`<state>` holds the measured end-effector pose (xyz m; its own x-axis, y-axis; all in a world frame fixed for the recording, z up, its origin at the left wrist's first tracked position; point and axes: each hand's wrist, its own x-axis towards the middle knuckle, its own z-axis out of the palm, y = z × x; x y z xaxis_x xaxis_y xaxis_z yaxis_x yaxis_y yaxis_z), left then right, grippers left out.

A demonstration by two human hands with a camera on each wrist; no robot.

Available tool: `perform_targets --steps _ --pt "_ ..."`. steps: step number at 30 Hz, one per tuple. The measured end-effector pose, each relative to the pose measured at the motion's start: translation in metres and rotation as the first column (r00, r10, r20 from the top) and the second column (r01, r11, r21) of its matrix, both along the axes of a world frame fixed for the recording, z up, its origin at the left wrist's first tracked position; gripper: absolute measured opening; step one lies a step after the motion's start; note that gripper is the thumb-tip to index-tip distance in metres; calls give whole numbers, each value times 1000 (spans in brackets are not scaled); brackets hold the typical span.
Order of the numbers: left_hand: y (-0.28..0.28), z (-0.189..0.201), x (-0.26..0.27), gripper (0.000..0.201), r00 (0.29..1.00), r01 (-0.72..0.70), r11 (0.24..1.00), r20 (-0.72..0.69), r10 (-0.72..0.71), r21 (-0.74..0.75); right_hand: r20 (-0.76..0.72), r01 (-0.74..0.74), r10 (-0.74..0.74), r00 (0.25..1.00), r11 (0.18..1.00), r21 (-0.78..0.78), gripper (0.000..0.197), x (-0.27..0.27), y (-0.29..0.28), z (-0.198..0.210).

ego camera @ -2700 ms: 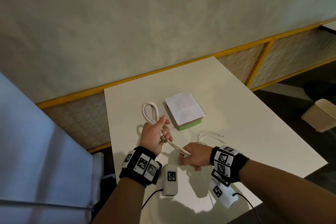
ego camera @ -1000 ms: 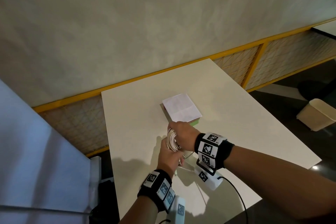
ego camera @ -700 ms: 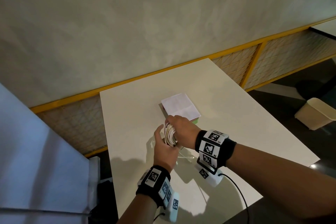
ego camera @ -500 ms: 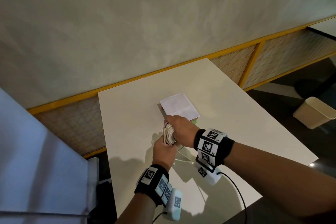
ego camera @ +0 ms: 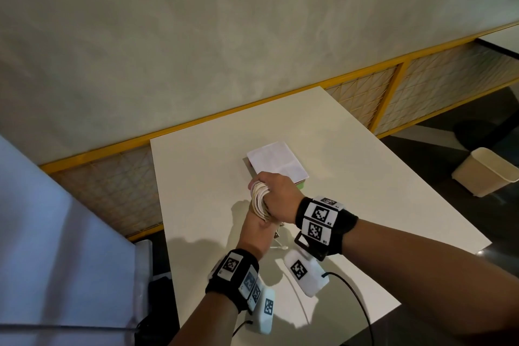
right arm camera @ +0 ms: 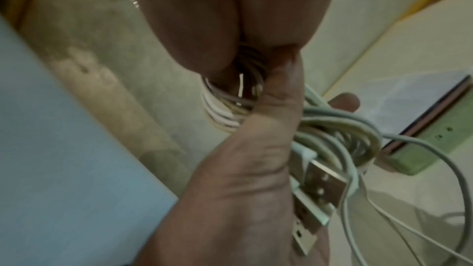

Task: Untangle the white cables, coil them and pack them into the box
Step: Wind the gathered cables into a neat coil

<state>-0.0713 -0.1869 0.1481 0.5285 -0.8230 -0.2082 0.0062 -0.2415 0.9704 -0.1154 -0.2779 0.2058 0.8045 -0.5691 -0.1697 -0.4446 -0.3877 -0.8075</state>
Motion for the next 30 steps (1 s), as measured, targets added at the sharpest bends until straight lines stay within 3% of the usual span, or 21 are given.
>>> perform_targets --steps 6,10,17,21,24,27,30 --pt "0 -3 8 11 999 27 995 -27 -24 99 87 78 -92 992 986 150 42 2 3 -4" --pt "-2 -3 11 16 997 44 996 -74 -38 77 118 56 -71 991 990 128 42 6 1 -2" --pt "-10 1 14 13 995 -15 1000 -102 16 15 49 -30 28 998 999 45 44 8 -12 3" --pt "-9 -1 15 14 960 -144 987 -254 122 -71 89 -74 57 994 975 210 65 -5 -15 -14" --pt "-6 -4 15 10 918 -246 965 -341 204 -87 102 -186 159 982 905 383 82 -23 -13 -34" --pt "-3 -3 15 28 873 -272 961 -433 224 -53 -68 -307 355 932 877 368 67 -37 -3 -53" --pt "-3 4 16 40 817 -251 966 -549 176 -65 -68 -334 399 915 839 431 56 -41 3 -59"
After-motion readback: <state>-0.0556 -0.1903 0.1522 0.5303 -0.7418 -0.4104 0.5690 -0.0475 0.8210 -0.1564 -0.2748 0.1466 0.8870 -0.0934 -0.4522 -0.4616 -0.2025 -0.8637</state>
